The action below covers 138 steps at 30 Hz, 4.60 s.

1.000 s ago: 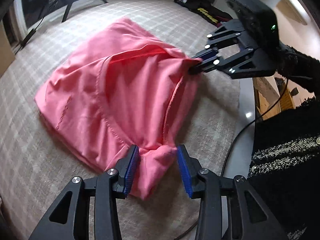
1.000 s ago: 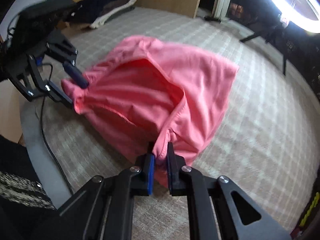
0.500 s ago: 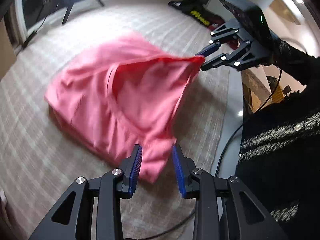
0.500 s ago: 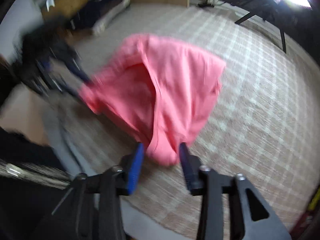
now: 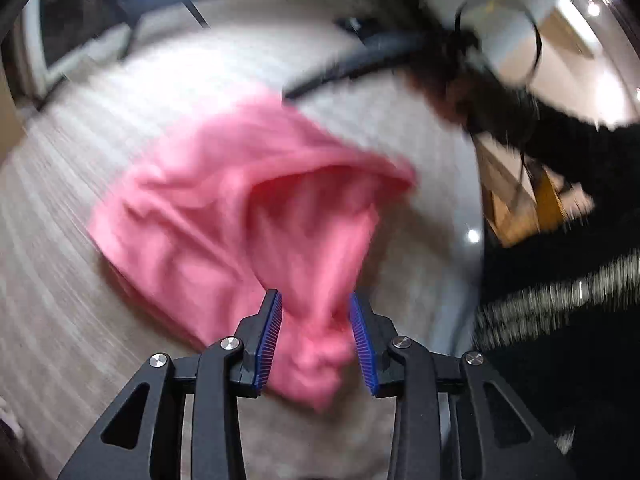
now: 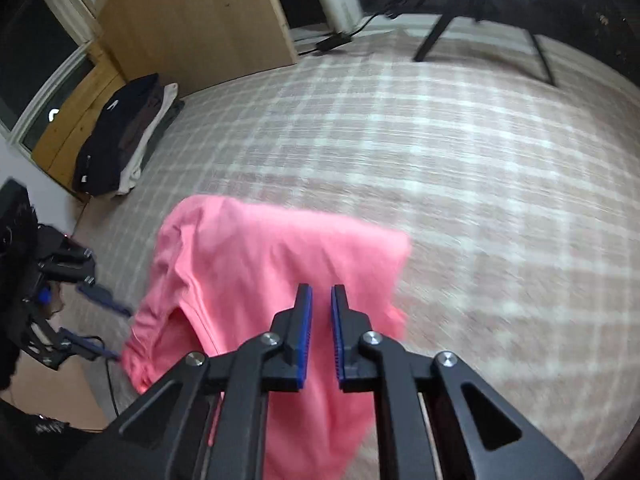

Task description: Fold clothes

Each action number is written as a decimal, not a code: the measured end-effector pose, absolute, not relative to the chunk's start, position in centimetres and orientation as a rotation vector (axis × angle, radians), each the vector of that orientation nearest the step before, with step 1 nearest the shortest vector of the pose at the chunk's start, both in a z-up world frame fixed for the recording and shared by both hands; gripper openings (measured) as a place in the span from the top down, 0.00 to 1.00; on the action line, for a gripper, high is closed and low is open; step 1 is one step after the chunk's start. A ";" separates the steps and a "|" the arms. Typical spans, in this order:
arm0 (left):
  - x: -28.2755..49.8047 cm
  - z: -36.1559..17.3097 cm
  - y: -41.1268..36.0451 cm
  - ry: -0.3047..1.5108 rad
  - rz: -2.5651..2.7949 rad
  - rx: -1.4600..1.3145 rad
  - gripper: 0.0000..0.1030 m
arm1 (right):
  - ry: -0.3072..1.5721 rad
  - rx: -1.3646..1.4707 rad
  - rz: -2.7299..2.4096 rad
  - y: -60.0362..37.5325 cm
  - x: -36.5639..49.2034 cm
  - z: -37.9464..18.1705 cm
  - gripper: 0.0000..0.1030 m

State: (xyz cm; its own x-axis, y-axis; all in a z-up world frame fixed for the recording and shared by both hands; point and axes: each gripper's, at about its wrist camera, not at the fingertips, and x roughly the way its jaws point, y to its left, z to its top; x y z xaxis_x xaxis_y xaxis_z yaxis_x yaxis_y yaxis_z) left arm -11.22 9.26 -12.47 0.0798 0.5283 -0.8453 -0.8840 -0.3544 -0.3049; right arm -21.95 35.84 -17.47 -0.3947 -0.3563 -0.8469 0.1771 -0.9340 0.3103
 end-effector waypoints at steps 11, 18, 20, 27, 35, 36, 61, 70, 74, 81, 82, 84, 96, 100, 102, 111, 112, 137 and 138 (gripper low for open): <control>-14.0 -17.3 12.6 0.488 1.480 -1.200 0.65 | -0.143 1.649 -2.418 38.6 -24.4 -19.8 0.90; -15.9 -14.1 8.2 0.365 1.593 -1.178 0.64 | -0.055 1.484 -2.403 35.1 -22.8 -16.7 0.90; -18.3 -14.5 7.9 0.323 1.643 -1.204 0.64 | -0.048 1.476 -2.368 33.9 -23.4 -16.9 0.90; -22.5 -17.3 7.7 0.365 1.753 -1.282 0.66 | -0.094 1.580 -2.414 37.8 -24.4 -17.8 0.90; -22.3 -13.9 3.7 0.207 1.820 -1.236 0.62 | -0.485 1.581 -2.385 42.6 -23.8 -17.7 0.88; -22.6 -14.1 3.9 0.189 1.803 -1.248 0.61 | -0.519 1.587 -2.366 42.4 -24.5 -18.3 0.88; -23.3 -16.9 4.2 0.154 1.957 -1.322 0.88 | -0.209 1.541 -2.424 36.7 -24.6 -17.7 0.82; -15.4 -14.1 9.2 0.243 1.719 -1.221 0.75 | 0.053 1.490 -2.285 30.5 -15.9 -18.0 0.68; -11.4 -16.9 11.1 0.352 1.573 -1.296 0.73 | -0.009 1.531 -2.282 32.0 -14.8 -20.8 0.32; -10.9 -16.6 9.4 0.298 1.677 -1.307 0.69 | -0.212 1.423 -2.340 34.5 -13.6 -18.6 0.23; -10.8 -15.9 8.9 0.300 1.714 -1.290 0.69 | -0.266 1.390 -2.384 35.4 -13.5 -17.9 0.23; -11.7 -15.0 7.4 0.204 1.809 -1.288 0.64 | -0.372 1.340 -2.495 37.9 -13.7 -17.1 0.23; -13.6 -17.7 5.8 -0.077 2.125 -1.447 0.45 | -0.309 1.547 -2.439 35.7 -16.2 -21.5 0.23; -14.0 -18.8 5.4 -0.129 2.155 -1.495 0.45 | -0.349 1.579 -2.438 35.1 -16.5 -21.9 0.23; -14.4 -19.0 5.4 -0.155 2.169 -1.519 0.45 | -0.325 1.592 -2.442 34.5 -16.7 -22.1 0.23; -14.3 -19.4 7.7 -0.077 2.194 -1.585 0.28 | -0.058 1.654 -2.437 29.2 -17.5 -23.7 0.00; -14.3 -19.5 8.3 -0.044 2.196 -1.597 0.27 | -0.042 1.653 -2.445 28.8 -17.5 -23.9 0.00; -11.9 -20.1 16.1 0.073 2.192 -1.558 0.85 | -0.159 1.451 -2.318 23.9 -15.1 -26.7 0.81; -12.0 -20.1 16.2 0.040 2.194 -1.554 0.86 | -0.206 1.451 -2.306 23.9 -15.2 -26.9 0.83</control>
State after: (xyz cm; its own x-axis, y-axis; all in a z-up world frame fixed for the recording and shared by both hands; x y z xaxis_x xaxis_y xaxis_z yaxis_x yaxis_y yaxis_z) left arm -11.96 16.16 -20.13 -0.2652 0.3406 -0.9020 -0.3732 -0.8989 -0.2297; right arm -15.18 23.95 -26.92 -0.3764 -0.4125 -0.8296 0.2590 -0.9066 0.3333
